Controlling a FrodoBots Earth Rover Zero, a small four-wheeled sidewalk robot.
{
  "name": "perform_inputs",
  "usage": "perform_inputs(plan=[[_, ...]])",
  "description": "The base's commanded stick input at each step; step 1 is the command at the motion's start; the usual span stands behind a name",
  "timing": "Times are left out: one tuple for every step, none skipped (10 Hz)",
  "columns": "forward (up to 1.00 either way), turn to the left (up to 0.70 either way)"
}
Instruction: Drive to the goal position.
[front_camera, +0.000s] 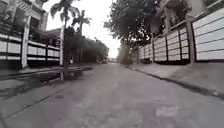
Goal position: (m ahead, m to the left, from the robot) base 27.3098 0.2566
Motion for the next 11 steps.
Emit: perform_inputs(plan=[[1.0, -0.32], [1.0, 0.0], [1.0, 0.0], [1.0, 0.0], [1.0, 0.0], [1.0, 0.0], [1.0, 0.0], [1.0, 0.0], [1.0, 0.0], [1.0, 0.0], [1.0, 0.0]])
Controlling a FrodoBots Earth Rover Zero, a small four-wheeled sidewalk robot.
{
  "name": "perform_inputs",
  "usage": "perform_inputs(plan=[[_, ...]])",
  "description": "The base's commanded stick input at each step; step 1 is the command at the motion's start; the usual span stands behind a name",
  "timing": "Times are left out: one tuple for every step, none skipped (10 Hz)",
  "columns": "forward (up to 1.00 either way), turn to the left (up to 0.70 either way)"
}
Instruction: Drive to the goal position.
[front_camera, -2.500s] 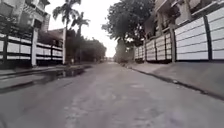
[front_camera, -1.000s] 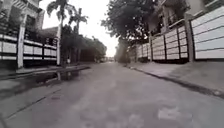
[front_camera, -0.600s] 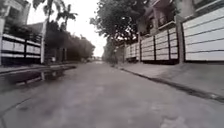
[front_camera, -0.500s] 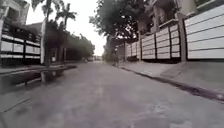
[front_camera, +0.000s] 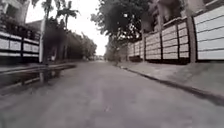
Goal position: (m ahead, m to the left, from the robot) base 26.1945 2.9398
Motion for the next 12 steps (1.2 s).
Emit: perform_inputs(plan=[[1.0, 0.0], [1.0, 0.0], [1.0, 0.0], [1.0, 0.0], [1.0, 0.0], [1.0, 0.0], [1.0, 0.0], [1.0, 0.0], [1.0, 0.0], [1.0, 0.0], [1.0, 0.0], [1.0, 0.0]])
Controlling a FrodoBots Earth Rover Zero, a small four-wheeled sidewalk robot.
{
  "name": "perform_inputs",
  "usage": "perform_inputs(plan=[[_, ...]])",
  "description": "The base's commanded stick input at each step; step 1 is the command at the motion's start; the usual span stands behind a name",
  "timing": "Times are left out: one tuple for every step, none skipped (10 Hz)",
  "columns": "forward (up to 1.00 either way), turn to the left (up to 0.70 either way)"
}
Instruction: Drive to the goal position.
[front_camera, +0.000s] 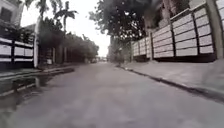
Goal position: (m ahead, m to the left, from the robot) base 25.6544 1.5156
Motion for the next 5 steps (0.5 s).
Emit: perform_inputs(plan=[[1.0, 0.0], [1.0, 0.0], [1.0, 0.0], [1.0, 0.0], [1.0, 0.0]])
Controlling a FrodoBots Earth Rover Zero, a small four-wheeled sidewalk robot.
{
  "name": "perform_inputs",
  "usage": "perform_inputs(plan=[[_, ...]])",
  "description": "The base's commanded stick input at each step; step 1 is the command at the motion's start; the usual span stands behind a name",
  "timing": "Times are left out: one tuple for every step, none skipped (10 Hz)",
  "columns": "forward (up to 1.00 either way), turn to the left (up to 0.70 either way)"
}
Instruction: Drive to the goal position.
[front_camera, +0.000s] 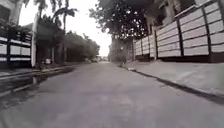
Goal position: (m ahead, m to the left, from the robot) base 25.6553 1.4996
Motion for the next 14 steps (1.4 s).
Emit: perform_inputs(plan=[[1.0, 0.0], [1.0, 0.0], [1.0, 0.0], [1.0, 0.0], [1.0, 0.0], [1.0, 0.0], [1.0, 0.0], [1.0, 0.0], [1.0, 0.0], [1.0, 0.0], [1.0, 0.0], [1.0, 0.0], [1.0, 0.0], [1.0, 0.0]])
